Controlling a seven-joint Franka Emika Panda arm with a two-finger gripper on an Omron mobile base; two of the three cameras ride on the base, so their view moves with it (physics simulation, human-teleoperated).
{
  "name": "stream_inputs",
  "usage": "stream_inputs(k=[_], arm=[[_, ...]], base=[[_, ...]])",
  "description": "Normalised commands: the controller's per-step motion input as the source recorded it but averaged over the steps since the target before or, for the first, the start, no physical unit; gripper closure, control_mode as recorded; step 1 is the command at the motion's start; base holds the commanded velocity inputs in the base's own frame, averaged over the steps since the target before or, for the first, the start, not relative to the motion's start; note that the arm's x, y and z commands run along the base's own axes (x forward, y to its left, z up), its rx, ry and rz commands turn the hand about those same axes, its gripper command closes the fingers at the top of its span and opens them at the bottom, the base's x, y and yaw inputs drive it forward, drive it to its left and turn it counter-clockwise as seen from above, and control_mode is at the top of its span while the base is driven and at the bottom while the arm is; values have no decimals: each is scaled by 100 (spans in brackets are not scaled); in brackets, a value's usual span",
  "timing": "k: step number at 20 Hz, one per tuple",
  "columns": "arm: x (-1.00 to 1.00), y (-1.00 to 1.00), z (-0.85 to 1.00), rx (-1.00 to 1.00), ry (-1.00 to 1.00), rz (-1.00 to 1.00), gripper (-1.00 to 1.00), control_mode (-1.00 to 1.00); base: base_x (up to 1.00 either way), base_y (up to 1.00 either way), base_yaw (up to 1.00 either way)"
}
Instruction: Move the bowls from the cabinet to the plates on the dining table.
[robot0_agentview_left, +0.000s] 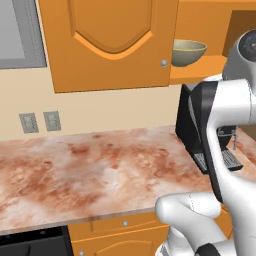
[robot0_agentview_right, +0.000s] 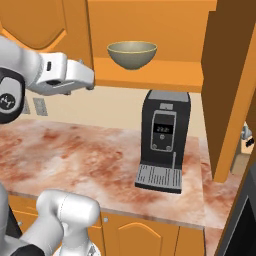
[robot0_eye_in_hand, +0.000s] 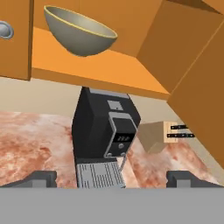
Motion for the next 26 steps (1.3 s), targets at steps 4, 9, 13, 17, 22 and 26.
stream_inputs(k=[4, 9, 13, 17, 22, 26], arm=[[24, 42, 0, 0, -4, 12, -100, -100], [33, 35, 0, 0, -2, 9, -100, -100], [32, 33, 0, 0, -2, 7, -100, -100], [25, 32, 0, 0, 0, 6, -100, -100], [20, 13, 0, 0, 0, 4, -100, -100], [28, 8, 0, 1, 0, 1, -100, -100]], base=[[0, 0, 0], [0, 0, 0], [0, 0, 0], [0, 0, 0], [0, 0, 0], [0, 0, 0]])
